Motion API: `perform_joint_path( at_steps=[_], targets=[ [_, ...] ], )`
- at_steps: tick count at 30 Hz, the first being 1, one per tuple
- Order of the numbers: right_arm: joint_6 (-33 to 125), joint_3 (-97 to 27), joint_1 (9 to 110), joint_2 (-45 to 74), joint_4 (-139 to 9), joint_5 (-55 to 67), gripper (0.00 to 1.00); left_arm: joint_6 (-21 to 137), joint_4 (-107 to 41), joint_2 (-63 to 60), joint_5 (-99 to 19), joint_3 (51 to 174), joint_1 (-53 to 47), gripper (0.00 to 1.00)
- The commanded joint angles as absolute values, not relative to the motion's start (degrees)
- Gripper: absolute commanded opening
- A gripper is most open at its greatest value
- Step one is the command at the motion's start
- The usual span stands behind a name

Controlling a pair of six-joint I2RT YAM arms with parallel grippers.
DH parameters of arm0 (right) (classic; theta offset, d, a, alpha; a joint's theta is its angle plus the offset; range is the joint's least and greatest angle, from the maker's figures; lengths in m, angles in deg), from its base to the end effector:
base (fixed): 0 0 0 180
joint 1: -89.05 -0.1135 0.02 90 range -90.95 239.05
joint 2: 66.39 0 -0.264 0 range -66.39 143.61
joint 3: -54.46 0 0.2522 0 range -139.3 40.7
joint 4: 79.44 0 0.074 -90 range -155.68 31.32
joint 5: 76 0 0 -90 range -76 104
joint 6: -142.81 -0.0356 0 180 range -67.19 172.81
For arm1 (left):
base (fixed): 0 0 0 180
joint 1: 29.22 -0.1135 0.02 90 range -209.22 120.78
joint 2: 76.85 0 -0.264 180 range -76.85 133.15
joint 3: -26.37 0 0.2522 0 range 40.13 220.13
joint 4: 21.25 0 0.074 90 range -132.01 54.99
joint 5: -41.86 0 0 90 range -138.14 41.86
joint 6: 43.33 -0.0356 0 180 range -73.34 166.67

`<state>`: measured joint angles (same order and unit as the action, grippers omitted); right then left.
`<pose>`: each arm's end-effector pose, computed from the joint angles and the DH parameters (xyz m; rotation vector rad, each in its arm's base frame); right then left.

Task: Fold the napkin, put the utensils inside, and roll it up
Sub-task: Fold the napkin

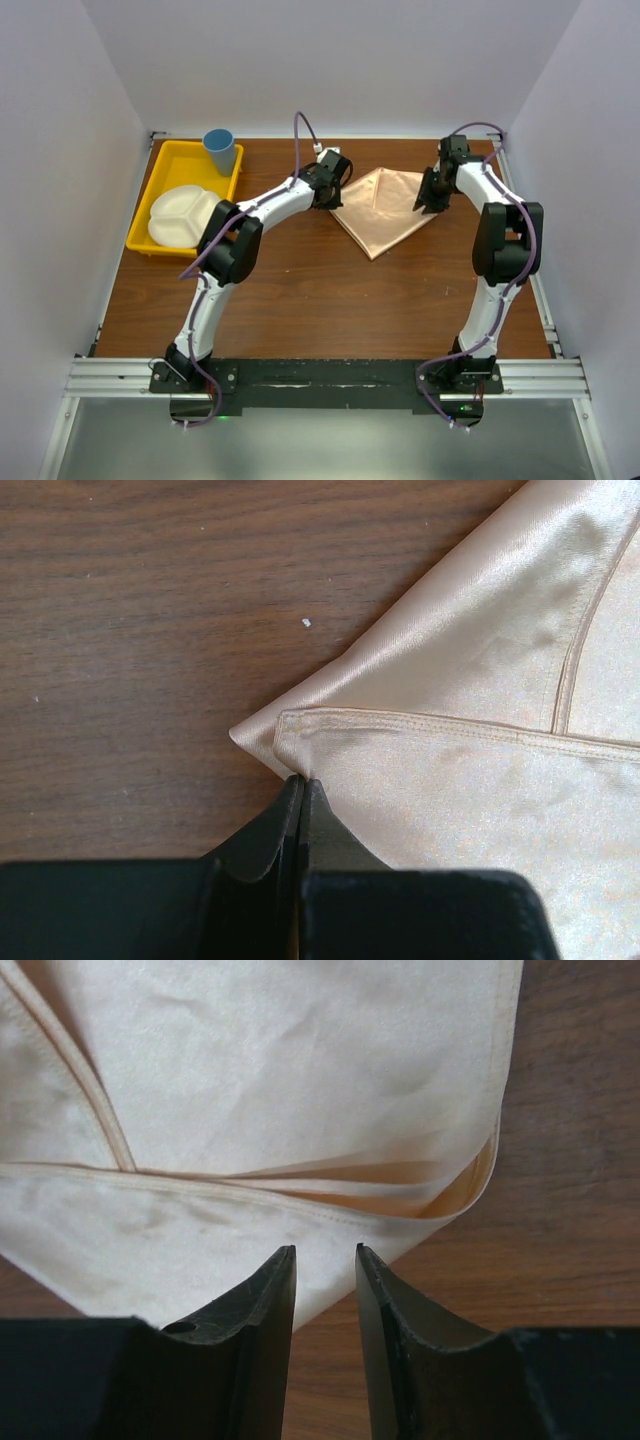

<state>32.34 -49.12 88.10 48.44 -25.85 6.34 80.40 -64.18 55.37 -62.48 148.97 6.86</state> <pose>0.4245 0.0118 0.2050 0.4211 2.6876 0.2917 0.4190 -0.2944 0.1807 -0.0544 2.4607 -0.2233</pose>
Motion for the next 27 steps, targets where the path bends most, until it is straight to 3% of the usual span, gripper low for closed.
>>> perform_joint_path(
  at_steps=[1,9,13,15,17,19,21,27],
  targets=[
    [32.7,-51.3,88.1,50.9,-27.5,9.8,0.33,79.1,-61.9,54.3,-63.3,148.8,6.4,0.0],
    [35.3,-52.7,88.9,52.5,-27.1,12.2,0.33,78.3,-62.1,54.5,-63.2,148.5,6.1,0.0],
    [35.9,-56.9,86.9,48.5,-23.6,13.0,0.55,78.1,-64.2,53.3,-62.7,150.1,5.9,0.07],
    [36.8,-54.9,85.2,46.0,-23.6,13.1,0.67,78.8,-65.7,52.0,-61.2,151.5,5.5,0.18],
    [39.1,-51.2,82.6,41.5,-27.0,12.3,0.73,78.7,-67.3,49.5,-59.5,153.3,5.1,0.32],
    [42.1,-44.3,79.7,37.7,-30.9,10.8,0.8,78.0,-68.4,45.5,-59.3,153.4,4.7,0.39],
    [47.0,-41.2,74.1,36.4,-33.9,11.4,0.98,77.5,-69.0,42.2,-58.8,151.2,3.7,0.47],
    [56.0,-41.4,63.5,37.3,-37.4,15.9,0.98,83.0,-59.1,21.9,-47.0,126.7,-3.0,0.5]
  ],
)
